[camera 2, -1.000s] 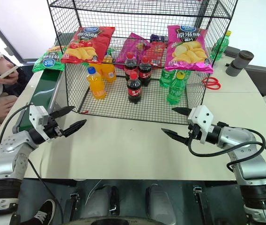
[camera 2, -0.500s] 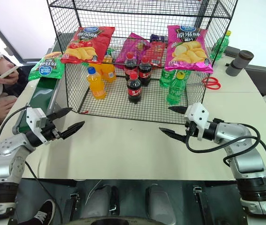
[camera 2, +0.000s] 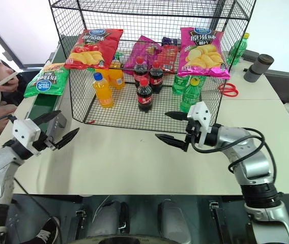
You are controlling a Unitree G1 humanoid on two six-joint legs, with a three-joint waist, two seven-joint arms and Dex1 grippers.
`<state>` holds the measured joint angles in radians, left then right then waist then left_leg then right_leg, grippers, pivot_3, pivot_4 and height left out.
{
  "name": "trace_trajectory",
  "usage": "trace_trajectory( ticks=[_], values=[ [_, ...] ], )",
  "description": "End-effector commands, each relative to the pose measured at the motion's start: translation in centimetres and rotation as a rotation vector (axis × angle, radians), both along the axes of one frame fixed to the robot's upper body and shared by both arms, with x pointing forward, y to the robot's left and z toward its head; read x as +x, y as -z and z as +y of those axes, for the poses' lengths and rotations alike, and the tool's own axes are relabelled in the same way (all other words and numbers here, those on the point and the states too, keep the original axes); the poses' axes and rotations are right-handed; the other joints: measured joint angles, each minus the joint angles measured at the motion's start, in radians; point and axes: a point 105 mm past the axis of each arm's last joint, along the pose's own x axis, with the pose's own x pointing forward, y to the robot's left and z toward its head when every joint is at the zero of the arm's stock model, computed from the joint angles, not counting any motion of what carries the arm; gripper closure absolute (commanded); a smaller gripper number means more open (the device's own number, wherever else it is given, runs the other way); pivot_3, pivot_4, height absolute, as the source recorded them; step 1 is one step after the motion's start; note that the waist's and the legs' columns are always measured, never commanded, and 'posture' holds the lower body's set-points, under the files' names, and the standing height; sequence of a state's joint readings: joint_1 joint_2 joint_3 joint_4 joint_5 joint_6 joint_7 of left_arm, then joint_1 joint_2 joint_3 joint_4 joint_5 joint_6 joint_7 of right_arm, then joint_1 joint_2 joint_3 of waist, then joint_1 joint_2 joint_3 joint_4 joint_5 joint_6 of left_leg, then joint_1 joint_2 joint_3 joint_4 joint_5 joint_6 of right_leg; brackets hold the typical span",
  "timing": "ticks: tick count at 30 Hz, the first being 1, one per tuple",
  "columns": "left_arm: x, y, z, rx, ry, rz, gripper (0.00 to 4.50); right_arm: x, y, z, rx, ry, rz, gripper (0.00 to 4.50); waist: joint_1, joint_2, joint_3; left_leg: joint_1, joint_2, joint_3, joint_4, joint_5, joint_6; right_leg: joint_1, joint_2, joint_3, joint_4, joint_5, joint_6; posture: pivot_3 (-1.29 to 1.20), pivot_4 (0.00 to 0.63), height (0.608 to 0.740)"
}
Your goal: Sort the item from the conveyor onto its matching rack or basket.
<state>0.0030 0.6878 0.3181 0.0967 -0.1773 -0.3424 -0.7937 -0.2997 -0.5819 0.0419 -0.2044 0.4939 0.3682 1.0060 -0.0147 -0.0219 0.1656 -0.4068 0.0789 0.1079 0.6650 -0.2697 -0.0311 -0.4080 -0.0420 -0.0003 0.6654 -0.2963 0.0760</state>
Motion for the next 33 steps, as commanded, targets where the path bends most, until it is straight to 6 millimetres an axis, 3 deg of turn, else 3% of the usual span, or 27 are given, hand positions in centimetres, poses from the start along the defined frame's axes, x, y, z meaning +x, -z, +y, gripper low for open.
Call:
trace_trajectory(
  ticks=[1, 3, 7, 11, 14, 22, 28, 33],
  values=[
    [-0.8, -1.2, 1.5, 0.172, -0.055, -0.123, 0.00, -0.2, -1.3, 1.5, 0.022, -0.059, -0.047, 0.05, 0.001, 0.000, 0.000, 0.000, 0.000, 0.000, 0.000, 0.000, 0.000, 0.000, 0.000, 0.000, 0.000, 0.000, 0.000, 0.00, 0.150, 0.740],
    [-1.1, -1.4, 2.1, 0.224, -0.081, -0.149, 0.00, 0.1, -1.5, 1.7, 0.038, -0.065, -0.043, 0.05, 0.002, 0.000, 0.000, 0.000, 0.000, 0.001, 0.000, 0.000, 0.000, -0.001, -0.001, 0.000, 0.000, 0.000, 0.000, 0.00, 0.150, 0.740],
    [-2.9, -1.8, 5.3, 0.519, -0.200, -0.207, 0.00, -0.1, -1.1, 2.3, 0.021, -0.115, -0.037, 0.05, 0.001, -0.001, -0.001, 0.000, 0.002, 0.002, 0.000, -0.001, 0.001, -0.001, -0.002, 0.000, 0.000, 0.000, 0.000, 0.00, 0.150, 0.740],
    [-4.2, -1.6, 6.7, 0.620, -0.273, -0.207, 0.00, -2.1, -0.7, 3.5, -0.018, -0.256, -0.028, 0.05, 0.000, -0.001, 0.000, -0.001, 0.002, 0.003, -0.002, -0.001, 0.001, -0.002, -0.002, 0.000, -0.001, 0.000, 0.000, 0.00, 0.150, 0.740],
    [-5.1, -1.2, 7.5, 0.678, -0.311, -0.199, 0.00, -2.3, -0.9, 4.4, -0.010, -0.292, -0.032, 0.05, -0.001, -0.001, -0.001, 0.000, 0.003, 0.003, -0.002, -0.001, 0.001, -0.002, -0.003, 0.000, 0.000, 0.000, 0.000, 0.00, 0.150, 0.740],
    [-6.2, 0.0, 9.1, 0.746, -0.363, -0.166, 0.00, -1.9, -1.1, 6.2, 0.053, -0.314, -0.003, 0.05, -0.002, -0.002, -0.001, 0.000, 0.003, 0.003, -0.001, -0.001, 0.001, -0.002, -0.004, 0.000, 0.000, 0.000, 0.000, 0.00, 0.150, 0.740],
    [-6.0, -0.1, 9.4, 0.758, -0.375, -0.180, 0.00, -1.3, -1.0, 6.1, 0.080, -0.281, 0.030, 0.05, -0.001, -0.002, -0.001, -0.001, 0.003, 0.003, -0.002, -0.001, 0.001, -0.002, -0.004, 0.000, 0.000, 0.000, 0.000, 0.00, 0.150, 0.740],
    [-5.5, -0.1, 9.1, 0.759, -0.369, -0.186, 0.00, -0.7, -1.8, 5.7, 0.121, -0.232, -0.065, 0.05, -0.002, -0.002, -0.001, -0.001, 0.004, 0.003, -0.002, -0.001, 0.001, -0.002, -0.004, 0.000, 0.000, 0.000, -0.001, 0.00, 0.150, 0.740]
  ],
)
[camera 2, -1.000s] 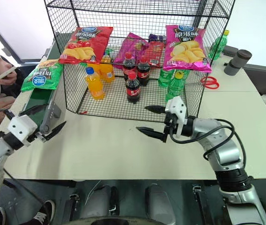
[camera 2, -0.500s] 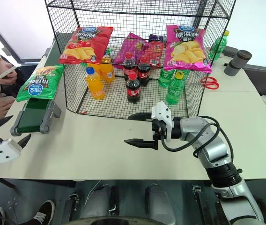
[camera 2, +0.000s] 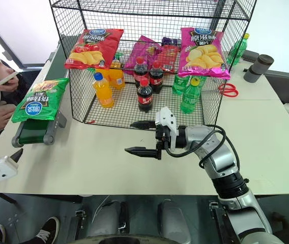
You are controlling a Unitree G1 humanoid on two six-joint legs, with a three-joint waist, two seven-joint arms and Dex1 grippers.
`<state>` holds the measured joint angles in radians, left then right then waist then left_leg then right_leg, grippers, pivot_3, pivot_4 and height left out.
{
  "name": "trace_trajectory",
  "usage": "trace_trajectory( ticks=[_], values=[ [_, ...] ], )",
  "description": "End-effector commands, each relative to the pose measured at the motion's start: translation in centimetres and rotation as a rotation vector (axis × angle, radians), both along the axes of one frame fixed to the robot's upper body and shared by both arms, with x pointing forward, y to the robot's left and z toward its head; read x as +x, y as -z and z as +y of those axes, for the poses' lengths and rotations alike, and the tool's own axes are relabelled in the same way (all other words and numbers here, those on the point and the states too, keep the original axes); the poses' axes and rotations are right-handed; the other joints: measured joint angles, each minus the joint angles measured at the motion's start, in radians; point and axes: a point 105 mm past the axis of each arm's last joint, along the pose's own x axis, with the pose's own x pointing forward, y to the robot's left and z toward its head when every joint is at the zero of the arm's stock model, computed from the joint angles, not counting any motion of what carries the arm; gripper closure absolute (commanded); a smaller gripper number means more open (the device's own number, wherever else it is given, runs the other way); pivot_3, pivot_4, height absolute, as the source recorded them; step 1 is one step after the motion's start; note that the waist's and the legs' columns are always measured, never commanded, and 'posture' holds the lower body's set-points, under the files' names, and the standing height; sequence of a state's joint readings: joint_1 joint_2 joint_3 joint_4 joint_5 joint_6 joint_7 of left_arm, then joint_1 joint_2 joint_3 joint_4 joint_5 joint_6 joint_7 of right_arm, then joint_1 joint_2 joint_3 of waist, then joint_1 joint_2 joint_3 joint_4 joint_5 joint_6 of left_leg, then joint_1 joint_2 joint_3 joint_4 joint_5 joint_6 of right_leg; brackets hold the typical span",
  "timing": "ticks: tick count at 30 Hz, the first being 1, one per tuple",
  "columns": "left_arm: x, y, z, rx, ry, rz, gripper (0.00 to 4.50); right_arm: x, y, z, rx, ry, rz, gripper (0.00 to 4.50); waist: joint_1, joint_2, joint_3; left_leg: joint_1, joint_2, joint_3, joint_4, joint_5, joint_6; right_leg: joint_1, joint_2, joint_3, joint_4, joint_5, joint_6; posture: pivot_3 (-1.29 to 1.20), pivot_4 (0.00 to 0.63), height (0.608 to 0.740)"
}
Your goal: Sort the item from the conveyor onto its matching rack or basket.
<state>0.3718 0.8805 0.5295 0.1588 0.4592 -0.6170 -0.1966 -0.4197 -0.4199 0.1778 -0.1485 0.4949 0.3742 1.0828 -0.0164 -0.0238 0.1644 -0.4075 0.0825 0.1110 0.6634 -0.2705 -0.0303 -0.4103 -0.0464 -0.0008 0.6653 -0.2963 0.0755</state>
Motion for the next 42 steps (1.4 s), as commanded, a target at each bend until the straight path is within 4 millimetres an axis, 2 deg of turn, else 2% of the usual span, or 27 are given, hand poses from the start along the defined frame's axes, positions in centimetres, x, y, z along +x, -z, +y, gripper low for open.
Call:
trace_trajectory(
  ticks=[1, 20, 28, 31, 32, 39, 42],
  values=[
    [0.4, -0.7, 0.0, 0.013, 0.004, -0.027, 0.00, 0.0, -1.1, -0.3, 0.033, 0.015, -0.081, 0.05, 0.000, 0.000, 0.000, 0.000, 0.000, 0.000, 0.000, 0.000, 0.000, 0.000, 0.000, 0.000, 0.000, 0.000, 0.000, 0.00, 0.150, 0.740],
    [2.5, -0.7, -1.0, -0.006, 0.036, -0.028, 0.00, 0.2, -0.6, -0.9, 0.010, 0.063, -0.103, 0.05, 0.000, 0.000, 0.000, 0.000, 0.000, 0.003, 0.000, 0.000, 0.000, 0.000, 0.002, 0.000, 0.000, 0.000, 0.000, 0.00, 0.150, 0.740],
    [3.4, -0.8, -1.2, -0.016, 0.047, -0.026, 0.00, 0.6, -0.7, -1.9, -0.016, 0.100, -0.124, 0.05, 0.001, 0.000, 0.000, 0.000, 0.000, 0.004, 0.000, 0.000, 0.000, 0.000, 0.002, 0.000, 0.000, 0.000, 0.000, 0.00, 0.150, 0.740],
    [3.6, -0.7, -1.3, -0.039, 0.054, -0.026, 0.67, 0.8, -0.9, -2.1, -0.018, 0.114, -0.128, 0.00, 0.001, 0.000, 0.000, 0.000, 0.000, 0.004, 0.000, 0.000, 0.000, 0.000, 0.002, 0.000, 0.000, 0.000, 0.000, 0.00, 0.150, 0.740],
    [3.6, -0.7, -1.3, -0.040, 0.055, -0.024, 1.06, 0.9, -0.9, -2.2, -0.020, 0.122, -0.132, 0.00, 0.000, 0.000, 0.000, 0.000, 0.000, 0.004, 0.000, 0.000, 0.000, 0.000, 0.002, 0.000, 0.000, 0.000, 0.000, 0.00, 0.150, 0.740],
    [3.8, -1.2, -1.5, -0.045, 0.065, -0.031, 4.46, 1.1, -0.6, -2.5, -0.029, 0.142, -0.134, 0.00, 0.001, 0.000, 0.000, 0.000, 0.000, 0.004, 0.000, 0.000, 0.000, 0.000, 0.002, 0.000, 0.000, 0.000, 0.000, 0.00, 0.150, 0.740],
    [3.9, -2.1, -1.4, -0.048, 0.066, -0.055, 4.46, 1.3, -0.6, -2.5, -0.031, 0.148, -0.137, 0.00, 0.002, 0.000, 0.000, 0.000, 0.000, 0.004, 0.000, 0.000, 0.000, 0.000, 0.002, 0.000, 0.001, 0.000, 0.000, 0.00, 0.150, 0.740]
  ],
)
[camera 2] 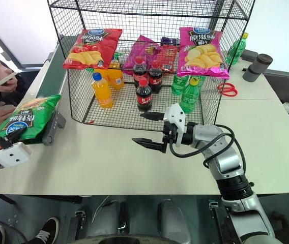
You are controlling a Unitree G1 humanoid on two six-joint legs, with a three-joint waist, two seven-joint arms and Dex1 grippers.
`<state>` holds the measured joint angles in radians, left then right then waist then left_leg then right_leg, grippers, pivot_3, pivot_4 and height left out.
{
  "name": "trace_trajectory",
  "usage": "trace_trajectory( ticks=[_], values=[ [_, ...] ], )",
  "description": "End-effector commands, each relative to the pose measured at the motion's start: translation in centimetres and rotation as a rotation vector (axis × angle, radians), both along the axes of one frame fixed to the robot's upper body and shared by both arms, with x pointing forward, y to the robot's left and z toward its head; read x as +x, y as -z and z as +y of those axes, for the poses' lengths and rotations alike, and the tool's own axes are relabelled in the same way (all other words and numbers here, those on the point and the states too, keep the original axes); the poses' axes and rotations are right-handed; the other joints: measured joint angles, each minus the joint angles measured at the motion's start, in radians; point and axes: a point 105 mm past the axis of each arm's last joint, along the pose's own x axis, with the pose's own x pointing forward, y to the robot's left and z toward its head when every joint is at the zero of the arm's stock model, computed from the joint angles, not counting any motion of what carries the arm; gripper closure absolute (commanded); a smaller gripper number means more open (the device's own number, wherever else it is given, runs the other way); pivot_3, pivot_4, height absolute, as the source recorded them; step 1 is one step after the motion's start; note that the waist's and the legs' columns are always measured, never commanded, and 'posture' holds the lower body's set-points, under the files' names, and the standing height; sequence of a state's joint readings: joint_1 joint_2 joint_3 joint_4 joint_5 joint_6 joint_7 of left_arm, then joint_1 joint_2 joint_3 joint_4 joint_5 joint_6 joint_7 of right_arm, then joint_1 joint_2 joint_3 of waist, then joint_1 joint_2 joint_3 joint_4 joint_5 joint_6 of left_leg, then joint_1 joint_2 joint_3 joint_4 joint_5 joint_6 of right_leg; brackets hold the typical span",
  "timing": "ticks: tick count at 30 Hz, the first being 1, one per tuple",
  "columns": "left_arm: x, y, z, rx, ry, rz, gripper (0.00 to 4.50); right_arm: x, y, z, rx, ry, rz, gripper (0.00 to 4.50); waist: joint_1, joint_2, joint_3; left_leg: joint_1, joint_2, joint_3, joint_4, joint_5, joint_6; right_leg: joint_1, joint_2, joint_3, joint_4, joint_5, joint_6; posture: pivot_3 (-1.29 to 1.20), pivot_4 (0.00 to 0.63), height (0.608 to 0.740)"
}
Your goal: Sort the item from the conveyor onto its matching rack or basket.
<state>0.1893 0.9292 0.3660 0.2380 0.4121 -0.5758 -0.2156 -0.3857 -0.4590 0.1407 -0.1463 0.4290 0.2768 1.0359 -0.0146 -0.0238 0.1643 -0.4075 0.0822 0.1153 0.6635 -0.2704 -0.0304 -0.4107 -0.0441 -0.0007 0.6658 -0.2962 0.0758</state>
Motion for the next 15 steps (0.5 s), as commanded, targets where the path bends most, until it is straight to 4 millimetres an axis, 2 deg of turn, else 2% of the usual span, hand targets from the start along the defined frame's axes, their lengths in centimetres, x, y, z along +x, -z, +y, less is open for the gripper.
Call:
trace_trajectory(
  ticks=[1, 6, 8, 10, 11, 13, 15],
  values=[
    [0.3, -2.3, 0.2, 0.002, 0.002, -0.069, 4.46, 0.3, -0.8, -0.6, 0.010, 0.024, -0.040, 0.00, 0.000, 0.000, 0.000, 0.000, 0.000, 0.000, 0.000, 0.000, 0.000, 0.000, 0.000, 0.000, 0.000, 0.000, 0.000, 0.00, 0.150, 0.740],
    [0.2, -5.1, 0.0, -0.087, 0.030, -0.177, 4.46, 0.5, -0.7, -0.5, 0.008, 0.025, -0.045, 0.00, 0.000, 0.000, 0.000, 0.000, 0.000, 0.000, 0.000, 0.000, 0.000, 0.000, 0.000, 0.000, 0.000, 0.000, 0.000, 0.00, 0.150, 0.740],
    [-0.1, -7.1, -0.1, -0.194, 0.053, -0.247, 4.46, 0.6, -0.6, -0.6, 0.005, 0.027, -0.047, 0.00, 0.000, 0.000, 0.000, 0.000, 0.000, 0.000, 0.000, 0.000, 0.000, 0.000, 0.000, 0.000, 0.000, 0.000, 0.000, 0.00, 0.150, 0.740],
    [-0.9, -9.8, -1.5, -0.278, 0.168, -0.279, 4.46, 0.9, -0.6, -1.0, 0.001, 0.036, -0.048, 0.00, 0.000, 0.000, 0.000, 0.000, 0.000, 0.000, 0.000, 0.000, 0.000, 0.000, 0.000, 0.000, 0.000, 0.000, 0.000, 0.00, 0.150, 0.740],
    [-1.3, -10.3, -2.3, -0.316, 0.232, -0.260, 4.46, 1.0, -0.6, -1.2, -0.001, 0.040, -0.048, 0.00, -0.001, 0.000, 0.000, 0.000, 0.000, 0.000, 0.000, 0.000, 0.000, 0.000, 0.000, 0.000, 0.000, 0.000, 0.000, 0.00, 0.150, 0.740],
    [-2.4, -9.9, -3.9, -0.402, 0.349, -0.138, 4.46, 1.0, -0.5, -1.5, -0.012, 0.036, -0.052, 0.00, -0.002, 0.000, 0.000, 0.000, 0.000, 0.000, 0.000, 0.000, 0.000, 0.000, -0.001, 0.000, 0.000, 0.000, 0.000, 0.00, 0.150, 0.740],
    [-3.2, -10.9, -4.3, -0.556, 0.418, -0.071, 4.46, 1.1, -0.3, -1.9, -0.025, 0.037, -0.053, 0.00, -0.003, 0.001, 0.000, 0.000, 0.000, 0.001, 0.000, 0.000, 0.000, 0.000, -0.001, 0.000, 0.000, 0.000, 0.000, 0.00, 0.150, 0.740]
  ],
)
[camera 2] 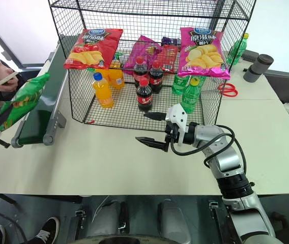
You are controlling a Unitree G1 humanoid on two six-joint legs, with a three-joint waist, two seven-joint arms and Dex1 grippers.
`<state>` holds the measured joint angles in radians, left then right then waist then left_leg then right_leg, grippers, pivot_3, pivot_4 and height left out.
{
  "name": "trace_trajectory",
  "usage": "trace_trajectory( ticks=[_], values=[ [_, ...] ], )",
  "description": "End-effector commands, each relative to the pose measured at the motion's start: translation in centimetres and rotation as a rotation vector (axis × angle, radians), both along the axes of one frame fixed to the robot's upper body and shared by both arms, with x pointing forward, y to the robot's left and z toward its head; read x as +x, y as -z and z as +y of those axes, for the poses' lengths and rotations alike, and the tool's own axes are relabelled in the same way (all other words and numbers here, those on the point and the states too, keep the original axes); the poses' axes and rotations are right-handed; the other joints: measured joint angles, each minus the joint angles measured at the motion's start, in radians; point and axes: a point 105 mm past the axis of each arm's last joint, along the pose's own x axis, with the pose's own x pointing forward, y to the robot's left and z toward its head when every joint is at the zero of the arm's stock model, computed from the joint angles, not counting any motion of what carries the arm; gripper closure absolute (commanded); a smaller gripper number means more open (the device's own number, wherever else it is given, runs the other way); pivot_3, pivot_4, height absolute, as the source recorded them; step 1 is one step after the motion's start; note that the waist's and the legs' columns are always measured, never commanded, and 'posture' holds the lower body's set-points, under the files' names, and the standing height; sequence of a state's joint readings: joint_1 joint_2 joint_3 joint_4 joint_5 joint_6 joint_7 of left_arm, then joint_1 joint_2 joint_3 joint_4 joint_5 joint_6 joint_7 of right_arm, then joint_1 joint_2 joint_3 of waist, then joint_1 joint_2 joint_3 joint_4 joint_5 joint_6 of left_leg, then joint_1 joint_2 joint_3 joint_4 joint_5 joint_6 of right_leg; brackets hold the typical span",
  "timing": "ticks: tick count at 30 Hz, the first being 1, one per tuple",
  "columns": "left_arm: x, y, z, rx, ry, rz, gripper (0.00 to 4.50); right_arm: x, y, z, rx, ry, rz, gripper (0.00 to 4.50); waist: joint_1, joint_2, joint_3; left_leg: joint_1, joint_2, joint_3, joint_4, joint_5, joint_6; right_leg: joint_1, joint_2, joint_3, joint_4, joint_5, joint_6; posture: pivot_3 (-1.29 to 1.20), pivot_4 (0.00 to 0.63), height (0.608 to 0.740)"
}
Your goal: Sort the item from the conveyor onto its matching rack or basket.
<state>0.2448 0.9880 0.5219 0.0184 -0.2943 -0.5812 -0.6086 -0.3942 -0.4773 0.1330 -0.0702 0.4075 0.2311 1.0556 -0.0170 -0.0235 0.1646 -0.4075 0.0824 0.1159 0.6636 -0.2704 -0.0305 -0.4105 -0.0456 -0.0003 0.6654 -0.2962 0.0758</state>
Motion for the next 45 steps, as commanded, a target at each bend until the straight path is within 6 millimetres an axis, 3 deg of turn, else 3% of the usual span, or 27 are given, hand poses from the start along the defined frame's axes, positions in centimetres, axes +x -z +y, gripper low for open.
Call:
trace_trajectory(
  ticks=[1, 4, 6, 11, 18, 24, 31, 37, 45],
  values=[
    [-1.4, -2.5, -0.8, -0.199, 0.154, 0.050, 4.46, 0.2, -1.1, -0.9, 0.000, 0.005, -0.058, 0.00, -0.001, 0.000, 0.000, 0.000, 0.000, 0.000, 0.000, 0.000, 0.000, 0.000, 0.000, 0.000, 0.000, 0.000, 0.000, 0.00, 0.150, 0.740],
    [-2.0, -4.4, -1.7, -0.367, 0.278, 0.087, 4.46, 0.4, -1.0, -1.3, -0.007, 0.015, -0.059, 0.00, 0.000, 0.000, 0.000, 0.001, -0.001, 0.000, 0.001, 0.000, -0.001, 0.000, 0.003, 0.000, 0.001, 0.000, 0.000, 0.00, 0.150, 0.740],
    [-2.1, -5.2, -2.9, -0.611, 0.402, 0.190, 4.46, 0.5, -0.8, -1.6, -0.013, 0.025, -0.061, 0.00, -0.001, 0.000, 0.000, 0.001, -0.001, -0.001, 0.001, 0.000, -0.001, 0.001, 0.004, 0.000, 0.001, 0.000, 0.000, 0.00, 0.150, 0.740],
    [-2.8, -4.0, -5.7, -0.896, 0.586, 0.452, 4.46, 0.3, -1.1, -2.4, 0.013, 0.039, -0.020, 0.00, 0.000, 0.001, 0.000, 0.001, -0.001, -0.003, 0.001, 0.000, -0.001, 0.001, 0.003, 0.000, 0.001, 0.000, 0.000, 0.00, 0.150, 0.740],
    [-3.0, -2.6, -9.8, -1.189, 0.908, 0.821, 4.46, -2.3, -3.9, -3.2, 0.247, -0.084, 0.350, 0.00, 0.004, 0.000, 0.000, 0.001, -0.002, -0.006, 0.002, 0.001, -0.001, 0.002, 0.004, 0.000, 0.001, 0.000, 0.000, 0.00, 0.150, 0.740],
    [-3.3, -2.8, -12.1, -1.313, 1.143, 1.082, 4.46, -3.4, -3.3, -3.6, 0.256, -0.105, 0.511, 0.00, 0.002, 0.000, 0.000, 0.001, -0.002, -0.007, 0.002, 0.001, -0.001, 0.003, 0.004, 0.000, 0.001, 0.000, 0.000, 0.00, 0.150, 0.740],
    [-1.5, -4.5, -12.9, -1.382, 1.314, 1.133, 4.46, -4.8, -2.5, -2.7, 0.254, -0.145, 0.574, 0.00, 0.004, 0.000, 0.000, 0.001, -0.004, -0.009, 0.002, 0.001, -0.001, 0.003, 0.005, 0.000, 0.001, 0.000, 0.000, 0.00, 0.150, 0.740],
    [-1.0, -4.2, -13.9, -1.359, 1.353, 1.219, 4.46, -5.7, -3.5, -1.9, 0.314, -0.231, 0.623, 0.00, 0.002, 0.000, 0.000, 0.000, -0.004, -0.010, 0.002, 0.001, -0.001, 0.002, 0.005, 0.000, 0.000, 0.000, 0.000, 0.00, 0.150, 0.740],
    [-0.6, -4.7, -14.5, -1.325, 1.404, 1.262, 4.46, -3.0, -1.5, -0.8, 0.301, -0.110, 0.540, 0.00, 0.003, 0.000, 0.000, 0.000, -0.004, -0.010, 0.002, 0.001, -0.001, 0.002, 0.005, 0.000, 0.000, 0.000, 0.000, 0.00, 0.150, 0.740]
  ],
)
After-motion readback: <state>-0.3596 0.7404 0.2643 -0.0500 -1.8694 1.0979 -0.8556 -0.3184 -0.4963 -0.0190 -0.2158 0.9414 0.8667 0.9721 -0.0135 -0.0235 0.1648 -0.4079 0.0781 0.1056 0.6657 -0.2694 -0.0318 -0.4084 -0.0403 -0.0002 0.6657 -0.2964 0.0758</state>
